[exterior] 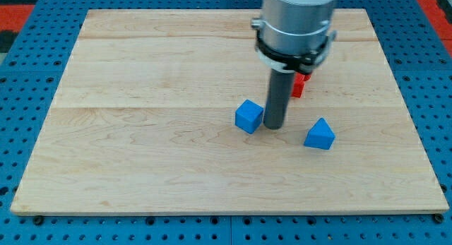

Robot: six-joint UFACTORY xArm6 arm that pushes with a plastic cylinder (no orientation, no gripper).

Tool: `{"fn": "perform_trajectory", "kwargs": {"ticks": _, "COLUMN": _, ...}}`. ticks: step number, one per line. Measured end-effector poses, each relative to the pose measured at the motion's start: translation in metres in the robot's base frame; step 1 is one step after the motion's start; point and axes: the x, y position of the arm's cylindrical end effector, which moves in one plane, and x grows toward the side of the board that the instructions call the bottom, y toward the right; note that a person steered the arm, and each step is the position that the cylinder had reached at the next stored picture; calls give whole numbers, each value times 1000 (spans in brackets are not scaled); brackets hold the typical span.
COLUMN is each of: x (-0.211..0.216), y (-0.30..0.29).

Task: Move the blue cube towards the center left

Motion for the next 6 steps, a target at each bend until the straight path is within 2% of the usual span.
{"fn": "perform_trajectory", "kwargs": {"ticks": 1, "x": -3, "y": -30}}
{"fn": "perform_trajectory", "kwargs": {"ticks": 3, "x": -19, "y": -19}}
{"fn": "perform_trajectory", "kwargs": {"ticks": 4, "x": -16, "y": -57}}
{"fn": "perform_trajectory", "kwargs": {"ticks": 5, "x": -33, "y": -86}}
{"fn": "perform_trajectory", "kwargs": {"ticks": 6, "x": -23, "y": -60}}
